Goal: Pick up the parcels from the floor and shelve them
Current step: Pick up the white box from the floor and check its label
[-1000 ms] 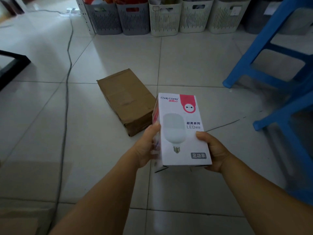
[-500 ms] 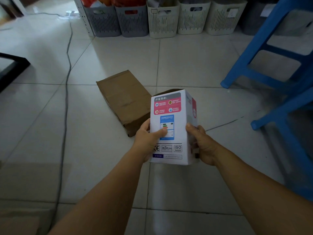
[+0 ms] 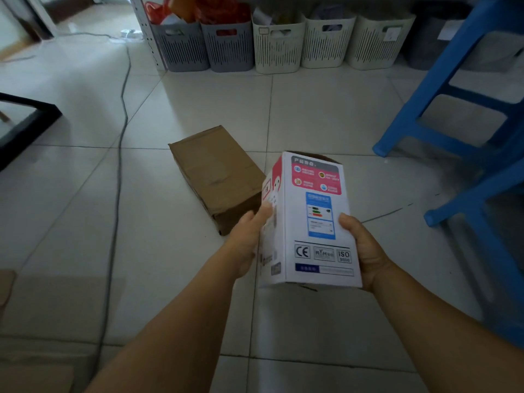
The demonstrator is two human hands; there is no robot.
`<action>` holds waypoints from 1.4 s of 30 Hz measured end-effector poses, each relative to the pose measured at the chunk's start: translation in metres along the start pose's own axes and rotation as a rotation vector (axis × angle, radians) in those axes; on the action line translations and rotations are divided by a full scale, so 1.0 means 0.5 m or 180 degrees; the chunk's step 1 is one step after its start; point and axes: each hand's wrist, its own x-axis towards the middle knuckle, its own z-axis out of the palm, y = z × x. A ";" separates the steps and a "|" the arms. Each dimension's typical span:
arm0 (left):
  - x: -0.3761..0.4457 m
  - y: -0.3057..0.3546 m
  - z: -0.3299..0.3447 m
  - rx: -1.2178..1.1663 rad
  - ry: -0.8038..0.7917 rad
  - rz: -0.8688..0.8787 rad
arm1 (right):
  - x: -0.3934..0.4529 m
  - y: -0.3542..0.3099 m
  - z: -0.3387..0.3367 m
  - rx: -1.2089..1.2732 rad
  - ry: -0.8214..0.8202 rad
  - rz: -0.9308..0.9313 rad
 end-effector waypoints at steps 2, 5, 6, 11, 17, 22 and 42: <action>-0.003 -0.005 -0.003 -0.0355 -0.0210 -0.0215 | 0.005 -0.002 0.001 0.0076 0.0159 0.0035; 0.007 -0.007 -0.019 -0.0579 -0.0272 0.0034 | 0.019 -0.002 0.000 -0.0391 0.0642 0.0056; 0.011 -0.008 -0.024 -0.0575 -0.0184 0.0070 | 0.022 -0.001 0.000 -0.0717 0.0847 0.0018; 0.014 -0.014 -0.025 -0.0365 -0.0025 0.0104 | 0.026 0.006 0.033 -0.1371 0.1005 -0.0062; 0.014 -0.015 -0.017 -0.0146 0.0004 0.0238 | 0.014 0.002 0.055 -0.1127 0.0846 -0.0066; 0.015 -0.016 -0.012 -0.0112 0.0065 0.0258 | 0.001 -0.007 0.060 -0.1173 0.0847 -0.0123; 0.010 -0.022 -0.020 -0.0091 -0.0516 0.0028 | -0.009 -0.025 0.024 -0.1236 0.0765 0.0105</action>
